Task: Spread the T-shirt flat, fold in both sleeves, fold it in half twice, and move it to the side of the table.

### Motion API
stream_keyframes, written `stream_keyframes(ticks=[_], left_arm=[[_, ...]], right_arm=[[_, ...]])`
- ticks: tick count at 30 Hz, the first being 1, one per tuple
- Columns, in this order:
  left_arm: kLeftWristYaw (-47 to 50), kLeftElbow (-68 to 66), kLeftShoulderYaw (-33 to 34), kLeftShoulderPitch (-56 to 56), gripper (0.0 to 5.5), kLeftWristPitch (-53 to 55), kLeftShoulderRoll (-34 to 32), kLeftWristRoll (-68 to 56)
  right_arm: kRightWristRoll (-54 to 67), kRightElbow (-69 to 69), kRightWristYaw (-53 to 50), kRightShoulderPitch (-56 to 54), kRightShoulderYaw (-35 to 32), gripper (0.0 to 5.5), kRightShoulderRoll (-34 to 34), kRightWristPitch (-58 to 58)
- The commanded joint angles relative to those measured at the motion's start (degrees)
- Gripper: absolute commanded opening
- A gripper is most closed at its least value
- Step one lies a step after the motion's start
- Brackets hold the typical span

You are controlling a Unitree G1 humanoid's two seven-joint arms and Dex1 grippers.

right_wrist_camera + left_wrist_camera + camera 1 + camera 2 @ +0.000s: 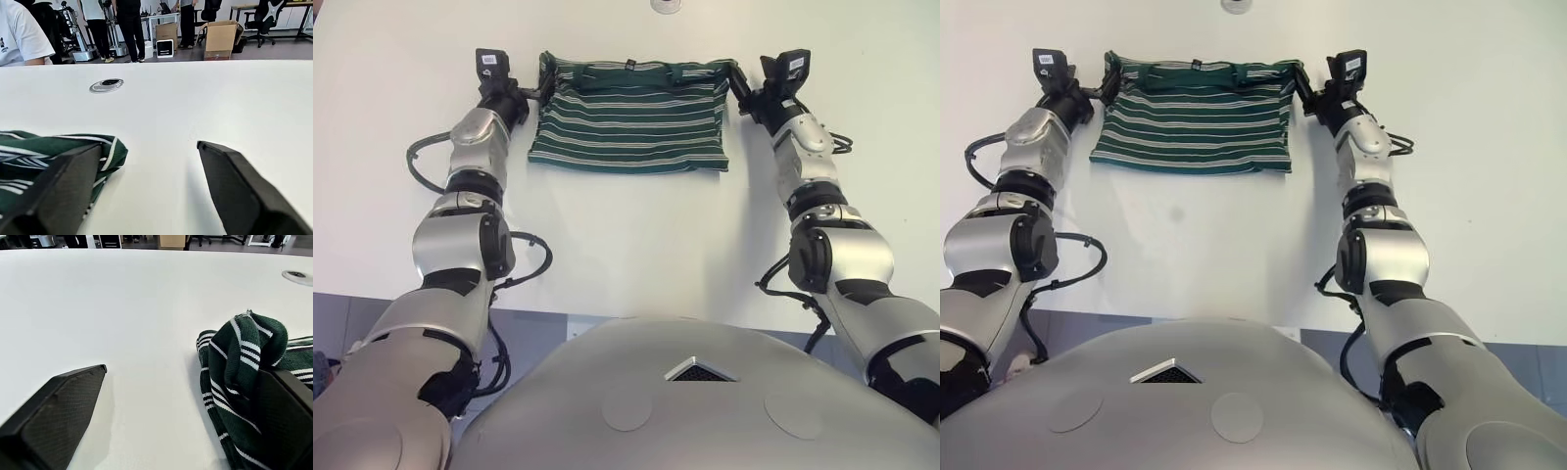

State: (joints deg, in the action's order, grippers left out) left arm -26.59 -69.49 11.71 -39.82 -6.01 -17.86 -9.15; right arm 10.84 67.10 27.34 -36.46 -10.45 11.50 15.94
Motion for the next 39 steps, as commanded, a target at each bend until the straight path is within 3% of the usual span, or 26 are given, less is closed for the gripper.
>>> stream_keyframes(ticks=[1,7,15,19,23,27,34,39], left_arm=[[-2.8,-1.1,3.2,-0.7,5.4,8.7,1.7,-4.0],[-1.6,-1.2,8.1,-3.1,5.4,18.1,2.4,-9.4],[5.6,-2.3,14.5,-3.3,5.4,18.9,1.7,-13.9],[-3.4,3.6,17.7,-1.8,5.4,14.4,1.3,-18.1],[-11.6,16.8,18.6,5.0,5.4,9.9,2.1,-21.4],[-12.7,29.6,18.0,12.2,5.4,7.1,4.1,-22.7],[-11.8,42.3,14.0,19.3,5.4,3.1,6.5,-21.4],[-11.1,43.1,13.2,20.4,5.4,2.8,6.4,-21.5]], right_arm=[[1.1,1.9,0.0,-2.4,-1.8,4.24,-1.0,-2.6],[8.6,3.4,1.9,-4.7,-9.6,5.32,-1.5,-10.4],[9.3,2.7,1.6,-4.3,-12.1,5.38,-1.1,-8.6],[10.0,-2.9,6.9,-2.0,-12.2,5.38,-0.7,-1.3],[1.0,-20.8,14.5,10.0,-1.6,5.38,-1.2,17.2],[-12.2,-31.3,12.8,19.0,7.4,5.38,2.9,26.3],[-31.6,-34.2,3.6,20.8,16.0,5.38,11.8,26.4],[-40.7,-42.6,4.9,26.1,22.8,5.38,18.7,23.8]])
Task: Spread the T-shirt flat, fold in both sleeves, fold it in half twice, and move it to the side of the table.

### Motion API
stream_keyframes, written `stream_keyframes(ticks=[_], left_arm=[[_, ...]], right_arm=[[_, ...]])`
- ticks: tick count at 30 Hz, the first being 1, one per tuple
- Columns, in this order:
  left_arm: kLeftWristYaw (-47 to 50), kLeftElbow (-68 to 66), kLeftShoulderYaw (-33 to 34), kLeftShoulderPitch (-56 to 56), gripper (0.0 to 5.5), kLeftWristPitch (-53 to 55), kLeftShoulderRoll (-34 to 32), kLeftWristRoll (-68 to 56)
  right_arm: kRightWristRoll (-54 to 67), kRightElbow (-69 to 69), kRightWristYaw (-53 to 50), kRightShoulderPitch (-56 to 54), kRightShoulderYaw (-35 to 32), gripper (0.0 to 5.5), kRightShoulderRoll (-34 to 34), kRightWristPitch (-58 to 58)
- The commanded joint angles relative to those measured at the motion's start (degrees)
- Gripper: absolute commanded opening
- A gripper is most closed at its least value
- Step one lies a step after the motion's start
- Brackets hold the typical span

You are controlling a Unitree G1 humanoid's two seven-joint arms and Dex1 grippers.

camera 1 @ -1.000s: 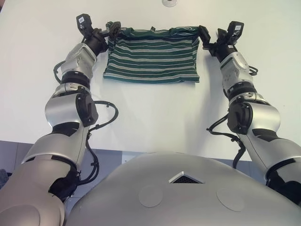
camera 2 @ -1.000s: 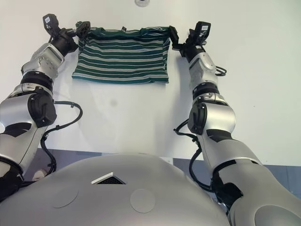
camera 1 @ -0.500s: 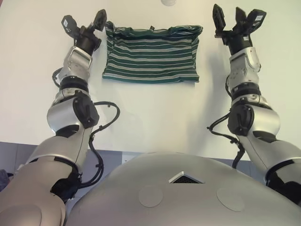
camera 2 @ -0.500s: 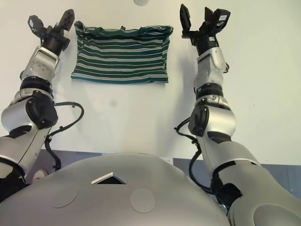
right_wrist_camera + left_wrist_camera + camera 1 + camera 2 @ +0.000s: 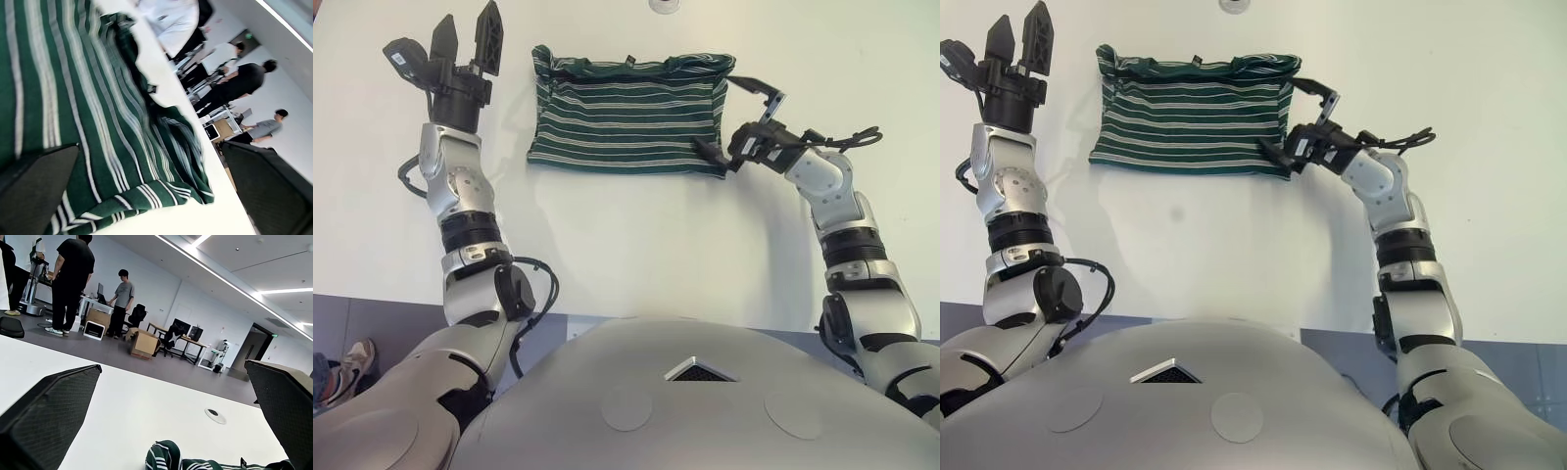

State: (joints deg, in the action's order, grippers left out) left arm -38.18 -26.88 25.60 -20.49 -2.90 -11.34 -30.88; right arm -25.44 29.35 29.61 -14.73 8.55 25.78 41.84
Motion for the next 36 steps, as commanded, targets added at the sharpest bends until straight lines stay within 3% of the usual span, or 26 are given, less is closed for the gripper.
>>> stream_keyframes(ticks=[1,4,8,12,18,23,31,36], left_arm=[[0.5,0.5,-0.8,1.2,5.4,-0.5,-0.2,0.3],[0.4,0.8,-1.1,2.0,5.4,-1.2,-0.4,0.4],[0.0,2.1,-1.6,3.1,5.4,-1.9,-0.5,0.3],[0.1,1.5,-2.3,3.2,5.4,-2.6,-0.2,0.7],[0.3,1.0,-3.6,3.4,5.4,-3.7,0.1,1.0],[0.5,0.8,-4.0,3.6,5.4,-4.2,0.1,0.8],[1.0,-0.8,-5.0,3.1,5.4,-5.2,0.2,1.3],[1.0,-2.1,-5.9,2.4,5.4,-6.4,0.7,1.8]], right_arm=[[-4.7,-7.8,4.5,6.3,4.9,5.38,6.3,-2.8],[3.7,-23.3,15.4,15.1,8.9,5.38,13.7,-5.8],[26.3,-50.4,28.7,27.6,13.8,5.38,29.9,-10.5],[39.4,-60.7,31.0,29.9,12.6,5.38,32.9,-13.3],[37.1,-51.1,21.5,19.7,6.0,5.38,22.3,-18.9],[34.5,-49.0,17.5,13.7,5.0,5.38,15.8,-20.0],[19.3,-35.5,9.3,3.0,15.2,5.38,-1.4,-19.7],[8.1,-17.6,2.5,-0.9,22.5,5.38,-9.7,-15.6]])
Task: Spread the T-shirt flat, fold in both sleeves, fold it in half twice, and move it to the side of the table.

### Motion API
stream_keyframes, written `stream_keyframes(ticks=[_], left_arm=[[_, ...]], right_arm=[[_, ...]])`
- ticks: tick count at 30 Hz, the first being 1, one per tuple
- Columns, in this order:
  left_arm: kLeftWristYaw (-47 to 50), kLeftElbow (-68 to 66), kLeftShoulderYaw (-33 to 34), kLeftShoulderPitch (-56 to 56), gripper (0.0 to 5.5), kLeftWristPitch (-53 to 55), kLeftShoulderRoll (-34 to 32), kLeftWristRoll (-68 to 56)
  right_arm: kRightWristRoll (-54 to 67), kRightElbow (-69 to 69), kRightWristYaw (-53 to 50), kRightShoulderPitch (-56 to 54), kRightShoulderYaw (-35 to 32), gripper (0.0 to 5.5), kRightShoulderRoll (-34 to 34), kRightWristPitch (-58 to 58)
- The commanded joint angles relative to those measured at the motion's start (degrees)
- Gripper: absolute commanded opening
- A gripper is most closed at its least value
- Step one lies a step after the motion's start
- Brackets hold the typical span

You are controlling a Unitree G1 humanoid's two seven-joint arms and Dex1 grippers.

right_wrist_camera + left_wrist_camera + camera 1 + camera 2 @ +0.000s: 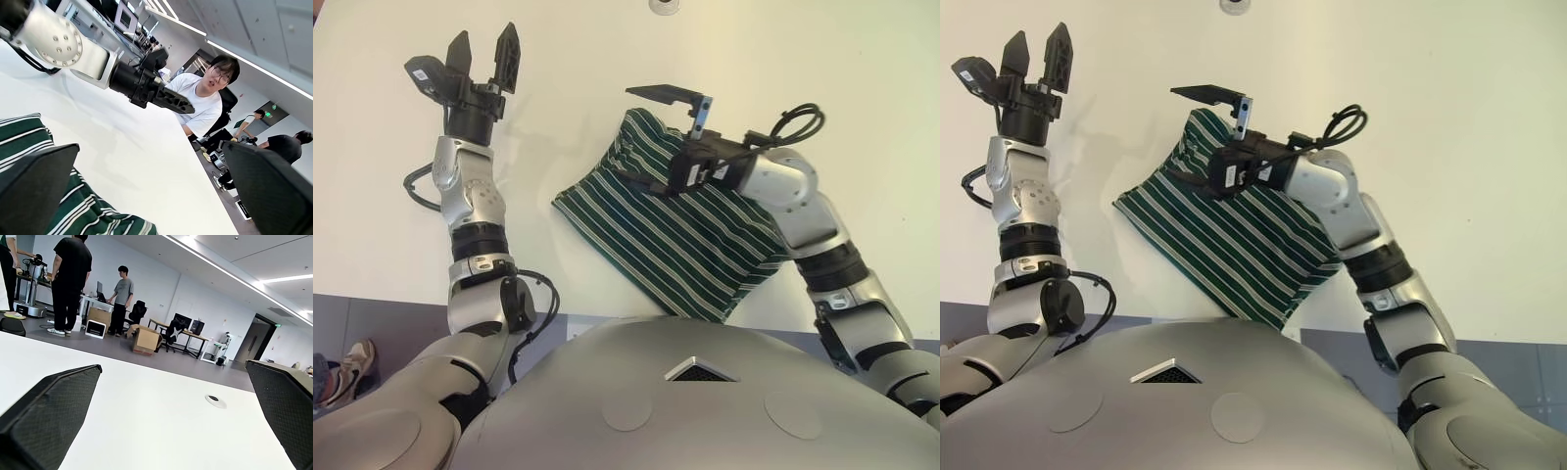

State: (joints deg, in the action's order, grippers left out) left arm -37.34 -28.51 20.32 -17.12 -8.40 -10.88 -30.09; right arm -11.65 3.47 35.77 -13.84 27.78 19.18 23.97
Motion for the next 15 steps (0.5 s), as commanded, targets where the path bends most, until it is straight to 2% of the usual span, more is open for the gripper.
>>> stream_keyframes(ticks=[1,8,12,15], left_arm=[[0.2,-0.5,-0.8,-1.1,5.4,-1.0,0.3,1.1],[0.4,-0.9,-1.2,-1.5,5.4,-1.5,0.9,1.4],[0.3,-1.5,-1.2,-1.9,5.4,-1.7,1.0,1.5],[0.3,-1.8,-1.1,-2.1,5.4,-1.8,1.0,1.5]], right_arm=[[-7.3,10.9,-4.8,-2.0,4.1,5.38,-3.7,3.3],[-17.7,32.3,-16.6,-7.4,7.5,5.38,-6.6,7.4],[-19.1,47.8,-29.6,-14.0,4.9,5.38,-10.6,3.0],[-16.5,56.7,-35.7,-18.7,1.5,5.38,-12.2,1.3]])
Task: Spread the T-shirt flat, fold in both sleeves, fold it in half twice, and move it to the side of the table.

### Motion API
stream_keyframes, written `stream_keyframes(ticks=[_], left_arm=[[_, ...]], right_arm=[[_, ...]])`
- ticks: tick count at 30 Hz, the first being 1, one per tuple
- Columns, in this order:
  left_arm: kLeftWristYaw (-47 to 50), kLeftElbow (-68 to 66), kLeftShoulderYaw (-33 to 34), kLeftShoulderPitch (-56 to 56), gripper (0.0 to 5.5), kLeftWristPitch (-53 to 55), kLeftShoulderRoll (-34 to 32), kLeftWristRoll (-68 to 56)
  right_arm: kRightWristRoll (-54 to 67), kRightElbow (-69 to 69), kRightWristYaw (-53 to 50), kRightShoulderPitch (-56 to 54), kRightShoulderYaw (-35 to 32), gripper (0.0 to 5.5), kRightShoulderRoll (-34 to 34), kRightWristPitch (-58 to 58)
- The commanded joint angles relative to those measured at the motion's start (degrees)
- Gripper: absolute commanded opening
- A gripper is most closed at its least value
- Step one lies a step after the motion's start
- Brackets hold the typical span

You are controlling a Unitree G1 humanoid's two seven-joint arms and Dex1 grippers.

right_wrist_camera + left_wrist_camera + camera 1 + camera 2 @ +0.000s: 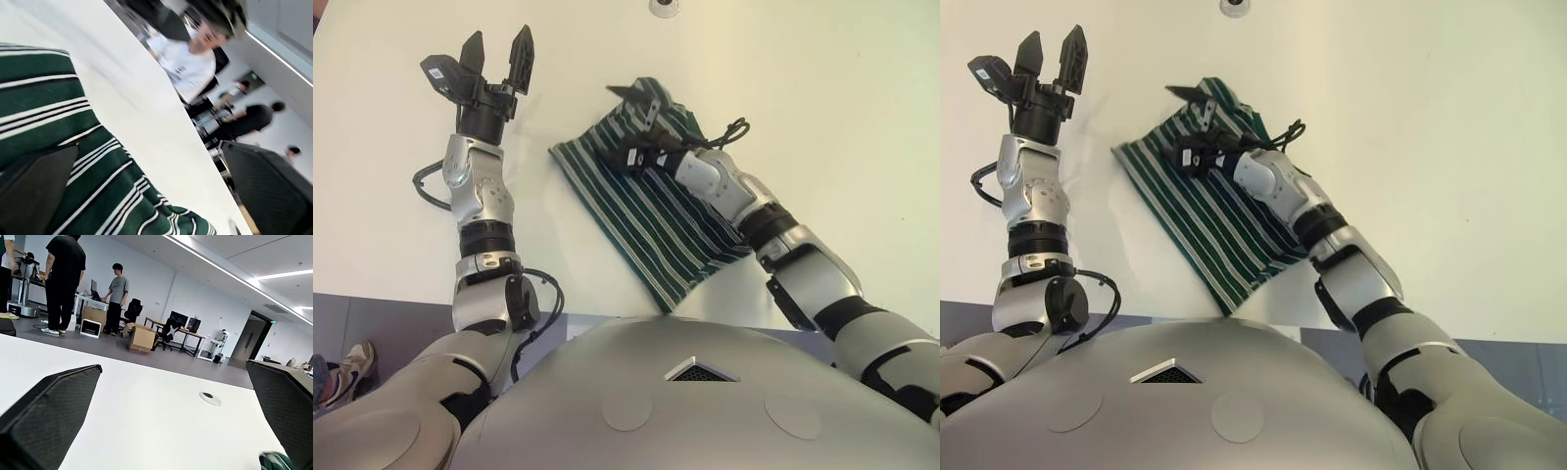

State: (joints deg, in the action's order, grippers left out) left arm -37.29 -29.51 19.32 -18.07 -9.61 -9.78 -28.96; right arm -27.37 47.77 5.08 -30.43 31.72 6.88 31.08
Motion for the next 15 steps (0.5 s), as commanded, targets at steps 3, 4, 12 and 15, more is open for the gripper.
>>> stream_keyframes(ticks=[3,4,12,15], left_arm=[[0.2,-0.9,-0.3,-1.3,5.4,-0.9,0.1,0.7],[0.2,-1.1,-0.4,-1.3,5.4,-1.1,0.1,0.7],[0.2,0.1,-1.4,0.3,5.4,-3.0,0.3,2.1],[0.4,0.6,-2.3,1.0,5.4,-4.2,0.4,3.0]], right_arm=[[1.2,19.2,-10.3,-6.4,-6.3,5.38,-0.5,-7.7],[1.7,20.6,-11.4,-7.3,-7.3,5.38,-0.6,-7.8],[4.5,21.6,-13.2,-8.6,-11.9,5.38,-1.2,-5.4],[7.0,19.0,-11.5,-7.8,-13.9,5.38,-1.2,-3.6]])
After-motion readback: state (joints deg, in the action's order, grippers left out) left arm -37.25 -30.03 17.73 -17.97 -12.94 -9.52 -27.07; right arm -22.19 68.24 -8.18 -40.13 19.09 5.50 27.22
